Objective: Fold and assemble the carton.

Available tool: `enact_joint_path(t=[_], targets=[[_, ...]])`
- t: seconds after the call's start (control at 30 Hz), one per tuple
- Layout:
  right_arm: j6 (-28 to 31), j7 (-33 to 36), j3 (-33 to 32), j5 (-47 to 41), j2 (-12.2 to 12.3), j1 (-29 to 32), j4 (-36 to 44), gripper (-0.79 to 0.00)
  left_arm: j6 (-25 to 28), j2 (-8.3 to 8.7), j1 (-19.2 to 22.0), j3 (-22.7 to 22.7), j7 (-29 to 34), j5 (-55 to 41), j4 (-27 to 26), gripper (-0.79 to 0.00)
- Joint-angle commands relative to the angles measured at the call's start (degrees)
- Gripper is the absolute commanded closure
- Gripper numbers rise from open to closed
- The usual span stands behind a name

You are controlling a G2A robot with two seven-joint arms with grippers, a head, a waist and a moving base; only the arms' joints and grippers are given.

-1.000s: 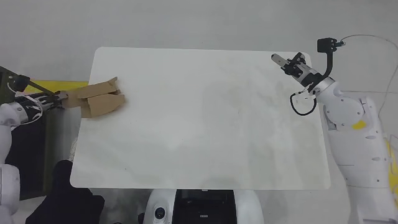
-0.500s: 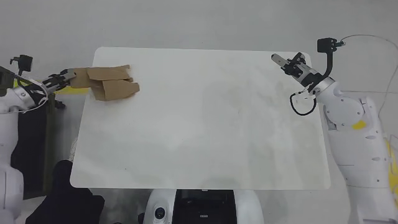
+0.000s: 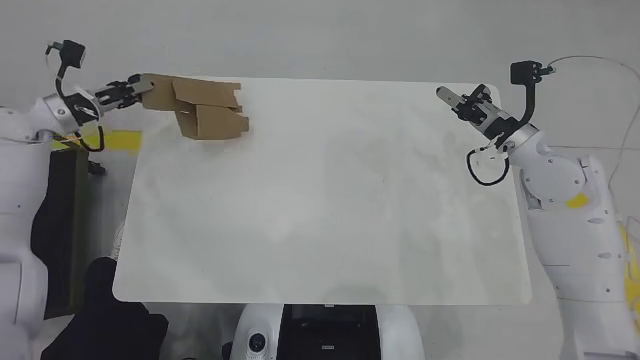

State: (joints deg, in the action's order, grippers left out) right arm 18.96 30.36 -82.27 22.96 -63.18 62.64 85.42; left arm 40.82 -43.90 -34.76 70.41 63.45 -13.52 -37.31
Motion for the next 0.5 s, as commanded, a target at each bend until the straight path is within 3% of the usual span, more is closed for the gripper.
enact_joint_path(t=[0.0, 0.47], targets=[[0.0, 0.0, 0.0, 0.0, 0.0, 0.0, 0.0, -0.785, -0.3, -0.53, 1.4, -1.0, 0.0, -0.1, -1.1, 0.000], [0.0, 0.0, 0.0, 0.0, 0.0, 0.0, 0.0, -0.785, -4.3, -5.40, 7.0, -10.5, 0.4, -2.4, -11.5, 0.000]])
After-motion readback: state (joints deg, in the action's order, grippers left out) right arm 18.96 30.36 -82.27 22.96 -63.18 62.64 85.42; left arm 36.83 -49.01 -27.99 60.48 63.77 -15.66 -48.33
